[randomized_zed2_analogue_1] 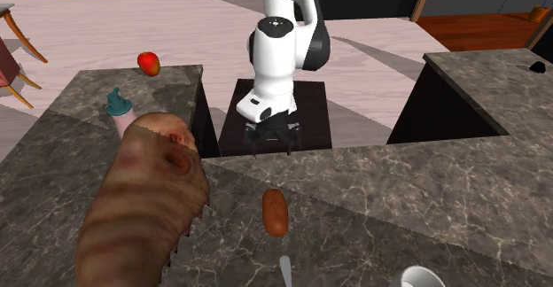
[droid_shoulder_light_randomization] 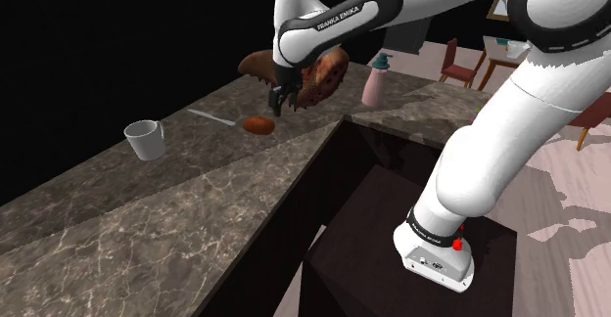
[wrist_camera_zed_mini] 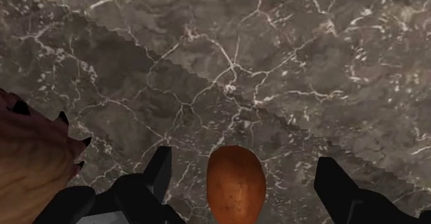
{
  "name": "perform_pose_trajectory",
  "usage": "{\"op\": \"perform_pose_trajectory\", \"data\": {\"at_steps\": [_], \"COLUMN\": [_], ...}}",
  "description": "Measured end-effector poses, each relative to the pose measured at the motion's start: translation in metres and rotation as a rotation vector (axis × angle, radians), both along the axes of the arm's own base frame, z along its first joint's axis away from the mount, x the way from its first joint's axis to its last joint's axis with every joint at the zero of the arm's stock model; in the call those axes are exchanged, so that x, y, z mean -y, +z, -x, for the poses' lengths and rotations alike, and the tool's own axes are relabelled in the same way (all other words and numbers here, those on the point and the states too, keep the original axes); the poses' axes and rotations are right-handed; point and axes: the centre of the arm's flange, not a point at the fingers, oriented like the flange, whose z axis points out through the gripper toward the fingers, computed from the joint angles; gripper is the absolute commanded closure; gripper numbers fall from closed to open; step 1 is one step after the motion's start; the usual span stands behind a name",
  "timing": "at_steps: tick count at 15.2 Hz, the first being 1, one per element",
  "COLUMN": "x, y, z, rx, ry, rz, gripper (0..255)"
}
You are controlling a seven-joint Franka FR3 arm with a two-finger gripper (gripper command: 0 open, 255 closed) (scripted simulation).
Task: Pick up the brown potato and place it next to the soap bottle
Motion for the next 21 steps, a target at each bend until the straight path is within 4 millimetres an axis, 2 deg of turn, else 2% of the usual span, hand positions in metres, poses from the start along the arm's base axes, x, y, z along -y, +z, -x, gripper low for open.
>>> {"op": "perform_pose_trajectory", "data": {"at_steps": [4,7,15,21], "x": [-0.006,-0.014,-0.015,-0.015], "y": [-0.029,-0.051,-0.09,-0.094], "z": [-0.045,-0.07,-0.08,-0.08], "rx": [0.01,0.016,0.018,0.019], "ry": [0.037,0.061,0.066,0.066], "rz": [0.012,0.02,0.021,0.021], "gripper": [0,0,0,0]}}
